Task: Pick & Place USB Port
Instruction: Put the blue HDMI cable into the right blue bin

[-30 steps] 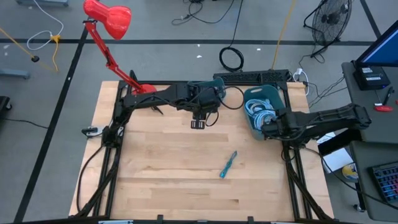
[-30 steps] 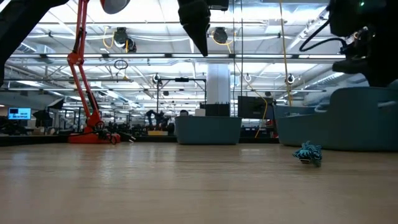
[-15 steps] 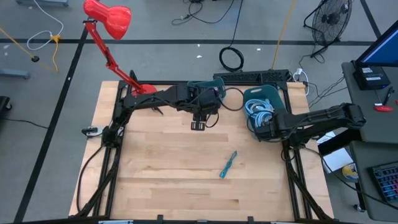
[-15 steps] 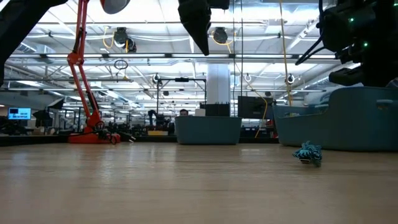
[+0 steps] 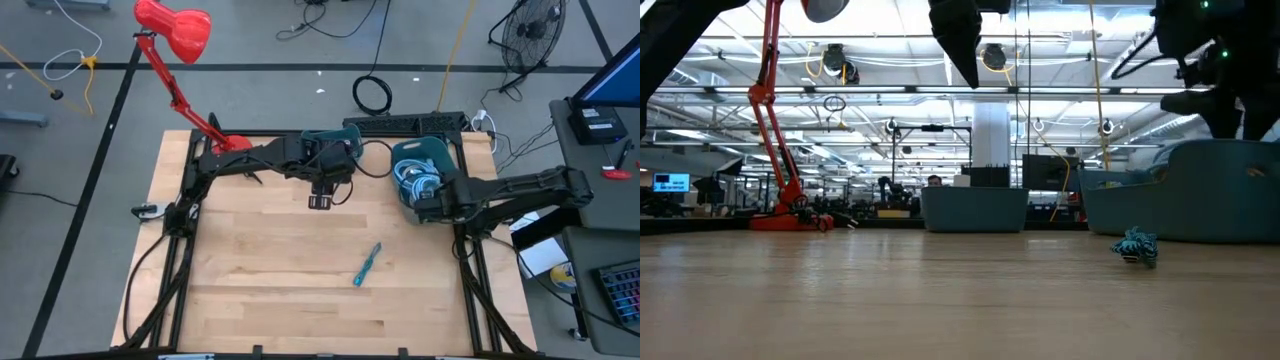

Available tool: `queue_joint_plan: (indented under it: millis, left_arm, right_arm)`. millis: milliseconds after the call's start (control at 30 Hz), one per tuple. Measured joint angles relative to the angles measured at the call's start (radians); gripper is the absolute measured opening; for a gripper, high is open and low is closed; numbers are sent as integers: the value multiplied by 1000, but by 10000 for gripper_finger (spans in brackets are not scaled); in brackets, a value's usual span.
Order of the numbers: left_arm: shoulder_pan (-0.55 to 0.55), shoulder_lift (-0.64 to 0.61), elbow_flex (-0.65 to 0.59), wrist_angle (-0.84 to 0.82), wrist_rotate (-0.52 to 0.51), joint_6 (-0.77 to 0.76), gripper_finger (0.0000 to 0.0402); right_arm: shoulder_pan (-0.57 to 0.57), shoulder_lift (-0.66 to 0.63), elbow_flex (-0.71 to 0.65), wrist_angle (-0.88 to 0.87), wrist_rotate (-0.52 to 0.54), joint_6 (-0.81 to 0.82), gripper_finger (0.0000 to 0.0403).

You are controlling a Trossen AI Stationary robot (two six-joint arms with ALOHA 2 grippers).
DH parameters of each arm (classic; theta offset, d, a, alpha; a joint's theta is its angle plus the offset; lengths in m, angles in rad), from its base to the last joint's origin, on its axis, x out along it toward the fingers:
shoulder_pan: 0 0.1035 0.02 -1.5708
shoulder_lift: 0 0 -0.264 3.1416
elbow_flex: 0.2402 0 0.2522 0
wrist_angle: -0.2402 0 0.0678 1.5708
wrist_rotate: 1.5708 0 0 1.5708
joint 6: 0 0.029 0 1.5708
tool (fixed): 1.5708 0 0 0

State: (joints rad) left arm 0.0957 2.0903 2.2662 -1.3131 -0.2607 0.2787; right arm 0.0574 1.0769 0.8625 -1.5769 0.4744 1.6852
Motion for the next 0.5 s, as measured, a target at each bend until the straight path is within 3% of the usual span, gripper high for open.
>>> queue_joint_plan:
  millis: [233,367,500]
  left_arm:
    - [0,0,0,14,2,-2,172]
    - [1,0,0,36,56,-28,172]
    - [0,0,0,35,63,-46,172]
  right_arm:
    - [0,-47,73,6,63,-25,166]
    - [0,-53,134,13,98,-80,163]
    - [0,-53,181,99,34,-220,149]
